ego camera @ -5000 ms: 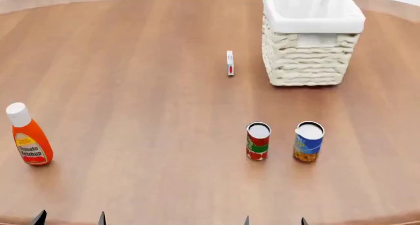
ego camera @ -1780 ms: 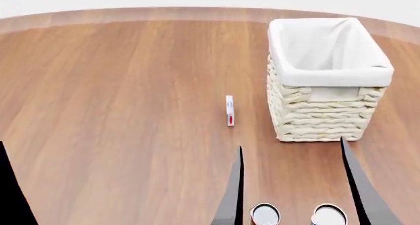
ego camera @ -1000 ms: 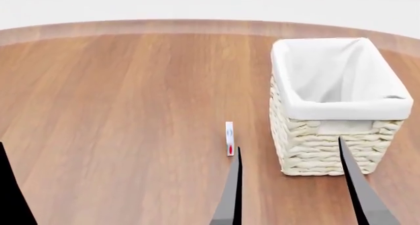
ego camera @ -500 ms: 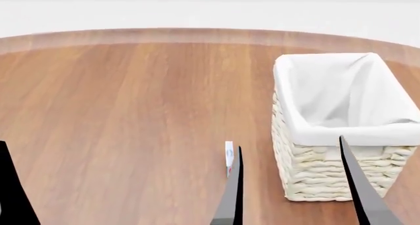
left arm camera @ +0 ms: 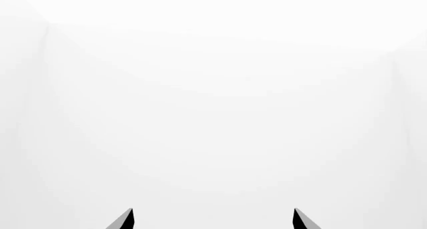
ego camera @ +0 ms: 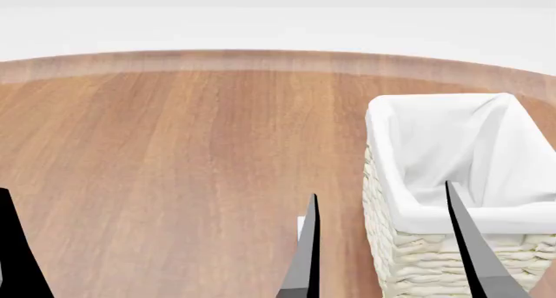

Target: Pick up the alphabet soup and the cream cheese box, and put them in the basket.

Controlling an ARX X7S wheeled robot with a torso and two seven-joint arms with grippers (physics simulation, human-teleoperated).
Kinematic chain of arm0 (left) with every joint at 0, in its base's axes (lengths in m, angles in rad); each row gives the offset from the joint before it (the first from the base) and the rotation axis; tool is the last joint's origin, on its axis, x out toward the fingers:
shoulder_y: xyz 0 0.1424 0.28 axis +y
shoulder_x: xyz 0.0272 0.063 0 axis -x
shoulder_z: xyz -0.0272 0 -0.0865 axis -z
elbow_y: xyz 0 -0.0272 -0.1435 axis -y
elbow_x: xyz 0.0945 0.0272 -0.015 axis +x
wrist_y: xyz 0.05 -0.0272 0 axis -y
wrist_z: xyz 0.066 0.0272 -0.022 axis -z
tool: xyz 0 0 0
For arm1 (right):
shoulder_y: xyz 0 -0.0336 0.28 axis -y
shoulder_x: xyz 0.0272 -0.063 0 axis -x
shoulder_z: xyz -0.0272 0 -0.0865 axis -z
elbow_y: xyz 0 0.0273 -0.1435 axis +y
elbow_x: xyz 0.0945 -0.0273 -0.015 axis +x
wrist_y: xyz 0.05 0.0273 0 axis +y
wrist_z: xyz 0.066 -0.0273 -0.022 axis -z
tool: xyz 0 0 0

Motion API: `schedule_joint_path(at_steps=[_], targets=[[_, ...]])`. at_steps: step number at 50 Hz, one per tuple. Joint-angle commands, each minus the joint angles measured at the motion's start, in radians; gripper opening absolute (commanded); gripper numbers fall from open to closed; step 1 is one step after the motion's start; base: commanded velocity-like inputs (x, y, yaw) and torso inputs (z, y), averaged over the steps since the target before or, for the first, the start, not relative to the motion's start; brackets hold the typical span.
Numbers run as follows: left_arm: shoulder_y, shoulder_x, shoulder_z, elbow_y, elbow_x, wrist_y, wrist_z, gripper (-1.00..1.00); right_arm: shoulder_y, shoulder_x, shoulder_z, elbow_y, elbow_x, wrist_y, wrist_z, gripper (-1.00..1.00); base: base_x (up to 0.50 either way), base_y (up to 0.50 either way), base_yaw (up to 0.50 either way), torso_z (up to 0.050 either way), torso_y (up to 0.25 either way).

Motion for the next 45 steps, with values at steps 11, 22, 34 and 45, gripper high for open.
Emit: schedule_joint_path(at_steps=[11, 22, 34, 45], targets=[[0.003, -0.009, 0.004, -0.003, -0.005, 0.002, -0.013, 1.00, -0.002, 0.009, -0.009, 0.009, 0.007, -0.008, 0.012, 1.00, 0.21, 0.00, 0.00, 0.000, 0.001], [-0.003, -0.011, 0.021, -0.016, 0.018, 0.002, -0.018, 1.00, -0.013, 0.010, 0.015, 0.018, 0.030, -0.039, 0.032, 1.00, 0.06, 0.00, 0.00, 0.000, 0.000], [-0.004, -0.014, 0.032, -0.024, 0.037, -0.004, -0.028, 1.00, -0.021, 0.017, 0.015, 0.019, 0.037, -0.051, 0.040, 1.00, 0.00, 0.00, 0.00, 0.000, -0.066], [0.000, -0.019, 0.036, -0.025, 0.040, 0.000, -0.033, 1.00, -0.022, 0.023, 0.009, 0.025, 0.038, -0.057, 0.046, 1.00, 0.00, 0.00, 0.00, 0.000, -0.103]])
